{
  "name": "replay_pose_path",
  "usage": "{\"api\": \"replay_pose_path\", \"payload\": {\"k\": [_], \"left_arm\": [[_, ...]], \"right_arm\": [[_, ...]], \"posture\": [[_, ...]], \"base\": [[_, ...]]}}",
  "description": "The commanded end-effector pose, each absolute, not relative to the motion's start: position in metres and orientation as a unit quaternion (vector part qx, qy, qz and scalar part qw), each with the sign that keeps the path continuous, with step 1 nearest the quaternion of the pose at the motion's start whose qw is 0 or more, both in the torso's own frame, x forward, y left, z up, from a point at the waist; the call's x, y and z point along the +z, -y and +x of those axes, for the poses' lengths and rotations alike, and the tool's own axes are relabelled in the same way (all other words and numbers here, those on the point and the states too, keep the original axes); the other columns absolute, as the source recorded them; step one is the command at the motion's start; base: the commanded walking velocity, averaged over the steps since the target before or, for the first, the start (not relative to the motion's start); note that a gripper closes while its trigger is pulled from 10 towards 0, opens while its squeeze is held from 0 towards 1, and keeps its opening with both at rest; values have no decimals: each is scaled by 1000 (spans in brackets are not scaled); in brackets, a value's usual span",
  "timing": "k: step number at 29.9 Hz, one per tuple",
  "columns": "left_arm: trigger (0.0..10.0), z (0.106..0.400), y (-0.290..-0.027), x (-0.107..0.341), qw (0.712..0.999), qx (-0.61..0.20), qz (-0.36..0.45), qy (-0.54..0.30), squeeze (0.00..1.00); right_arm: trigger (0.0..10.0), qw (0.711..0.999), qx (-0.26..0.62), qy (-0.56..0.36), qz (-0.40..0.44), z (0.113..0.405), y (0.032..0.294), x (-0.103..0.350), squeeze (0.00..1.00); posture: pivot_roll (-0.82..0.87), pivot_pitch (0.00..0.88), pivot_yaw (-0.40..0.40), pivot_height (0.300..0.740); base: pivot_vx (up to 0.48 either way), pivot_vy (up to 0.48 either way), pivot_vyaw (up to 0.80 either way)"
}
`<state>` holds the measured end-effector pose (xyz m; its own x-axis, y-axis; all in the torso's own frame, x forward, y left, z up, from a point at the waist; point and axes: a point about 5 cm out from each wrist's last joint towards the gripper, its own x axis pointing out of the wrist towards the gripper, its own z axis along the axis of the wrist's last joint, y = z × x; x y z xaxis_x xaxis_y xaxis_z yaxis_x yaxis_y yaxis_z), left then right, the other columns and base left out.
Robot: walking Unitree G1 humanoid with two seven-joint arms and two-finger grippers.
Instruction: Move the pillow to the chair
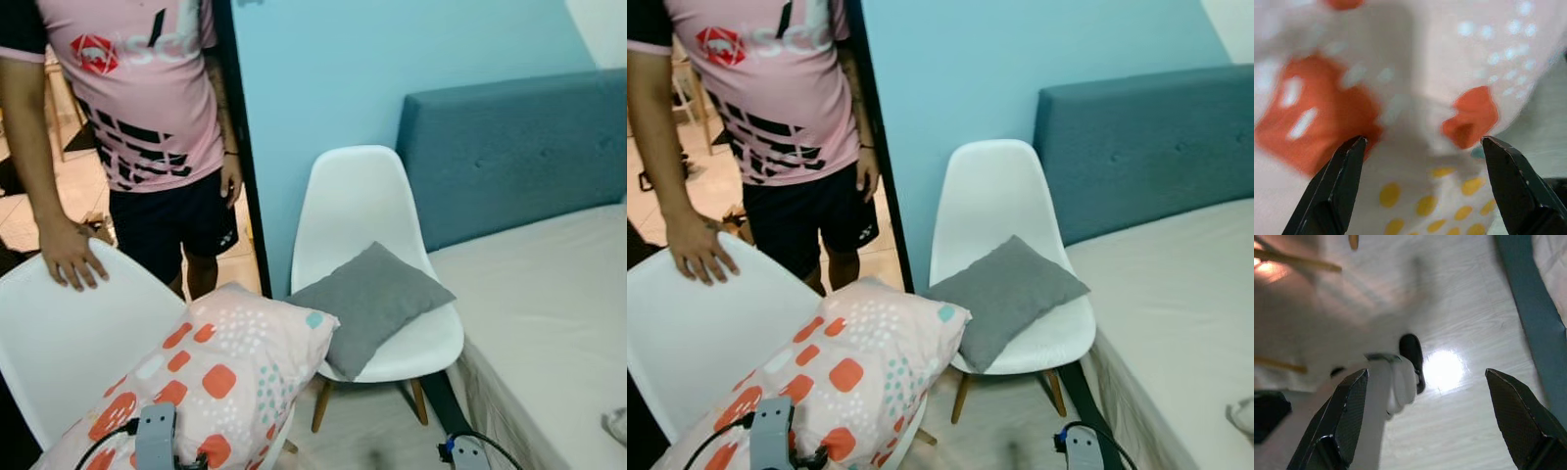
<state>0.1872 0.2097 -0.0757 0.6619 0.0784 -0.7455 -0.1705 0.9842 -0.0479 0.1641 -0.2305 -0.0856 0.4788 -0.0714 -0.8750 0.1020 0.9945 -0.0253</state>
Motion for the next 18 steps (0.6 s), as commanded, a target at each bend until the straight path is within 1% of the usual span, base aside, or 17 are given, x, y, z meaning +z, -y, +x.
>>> {"api": "replay_pose_path", "payload": {"k": [1,8,11,15,18], "left_arm": [[10000,184,-212,-77,908,68,-47,-410,0],[10000,178,-214,-79,907,71,-54,-412,0],[10000,171,-215,-82,904,68,-57,-418,0],[10000,165,-218,-84,900,65,-45,-428,0],[10000,166,-218,-84,901,73,-67,-422,0]], "right_arm": [[10000,858,-44,-512,8,164,227,-87,0],[10000,857,-44,-514,6,163,226,-87,0],[10000,855,-44,-516,2,162,224,-88,0],[10000,854,-44,-518,-14,161,223,-89,0],[10000,854,-49,-518,-26,161,224,-89,0]], "posture": [[26,0,58,740],[27,0,66,740],[25,0,77,740],[30,0,77,740],[30,0,79,740]], "base": [[0,0,-663],[0,0,-660],[0,0,-660],[0,0,-663],[0,0,-663]]}}
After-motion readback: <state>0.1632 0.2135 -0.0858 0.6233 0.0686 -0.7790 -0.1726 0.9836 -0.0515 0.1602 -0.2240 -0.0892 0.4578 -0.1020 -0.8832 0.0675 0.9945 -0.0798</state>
